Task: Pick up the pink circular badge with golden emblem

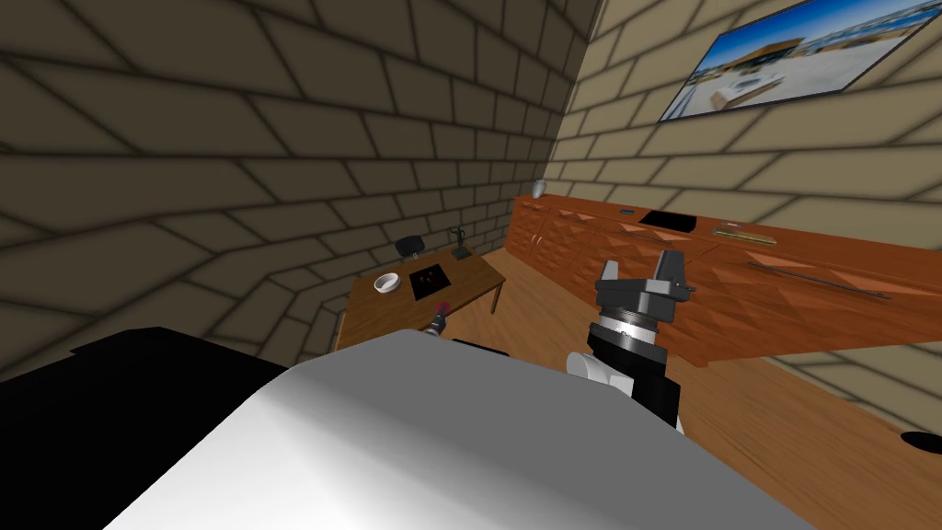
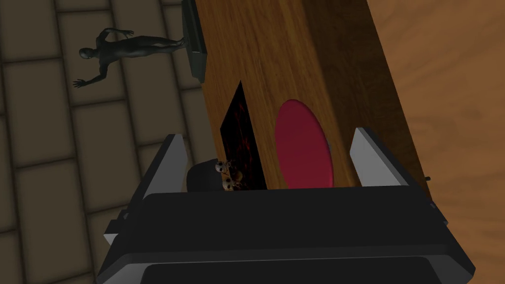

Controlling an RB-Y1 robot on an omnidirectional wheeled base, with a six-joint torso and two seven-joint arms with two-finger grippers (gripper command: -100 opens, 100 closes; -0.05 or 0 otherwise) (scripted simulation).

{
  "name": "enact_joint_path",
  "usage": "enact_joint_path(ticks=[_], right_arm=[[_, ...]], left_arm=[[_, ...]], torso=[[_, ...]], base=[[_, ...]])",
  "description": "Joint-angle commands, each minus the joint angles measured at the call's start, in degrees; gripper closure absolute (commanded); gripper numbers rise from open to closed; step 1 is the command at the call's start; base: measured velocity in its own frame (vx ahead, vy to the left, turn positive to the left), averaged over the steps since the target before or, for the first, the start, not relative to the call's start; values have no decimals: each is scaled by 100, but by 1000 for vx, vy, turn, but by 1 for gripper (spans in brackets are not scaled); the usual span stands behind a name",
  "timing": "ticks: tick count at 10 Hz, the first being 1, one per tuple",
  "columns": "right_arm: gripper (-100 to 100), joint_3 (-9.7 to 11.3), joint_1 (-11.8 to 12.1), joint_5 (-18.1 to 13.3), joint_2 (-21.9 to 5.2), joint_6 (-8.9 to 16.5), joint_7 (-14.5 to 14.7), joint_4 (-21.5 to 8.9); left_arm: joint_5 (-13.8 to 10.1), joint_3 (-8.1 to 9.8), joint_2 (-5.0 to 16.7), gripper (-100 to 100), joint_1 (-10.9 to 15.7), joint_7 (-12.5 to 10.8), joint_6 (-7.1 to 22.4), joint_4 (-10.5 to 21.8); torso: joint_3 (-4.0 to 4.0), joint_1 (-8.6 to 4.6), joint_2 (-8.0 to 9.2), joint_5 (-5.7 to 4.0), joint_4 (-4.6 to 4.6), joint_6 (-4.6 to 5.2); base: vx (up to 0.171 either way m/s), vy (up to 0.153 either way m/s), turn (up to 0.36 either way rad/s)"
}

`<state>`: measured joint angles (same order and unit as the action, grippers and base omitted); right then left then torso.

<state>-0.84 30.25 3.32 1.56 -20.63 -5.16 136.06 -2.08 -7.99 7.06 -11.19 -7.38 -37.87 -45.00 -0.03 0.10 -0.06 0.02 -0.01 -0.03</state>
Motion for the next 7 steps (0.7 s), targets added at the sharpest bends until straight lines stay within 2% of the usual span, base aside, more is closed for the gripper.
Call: enact_joint_path(ticks=[1,3,6,7], right_arm=[[0,0,0,0,0,0,0,0],[0,0,0,0,0,0,0,0],[0,0,0,0,0,0,0,0],[0,0,0,0,0,0,0,0]], left_arm=[[-3,-35,26,-100,49,-43,47,203],[-4,-62,25,-100,111,-61,30,464],[-5,-80,26,-100,154,-74,17,643],[-5,-69,4,-100,145,-50,20,599]], torso=[[0,0,0,0,0,0],[0,5,0,1,0,0],[0,-7,-1,-1,0,0],[0,-7,0,-1,0,0]], base=[[4,49,-52],[6,44,-39],[3,19,-21],[0,10,-6]])
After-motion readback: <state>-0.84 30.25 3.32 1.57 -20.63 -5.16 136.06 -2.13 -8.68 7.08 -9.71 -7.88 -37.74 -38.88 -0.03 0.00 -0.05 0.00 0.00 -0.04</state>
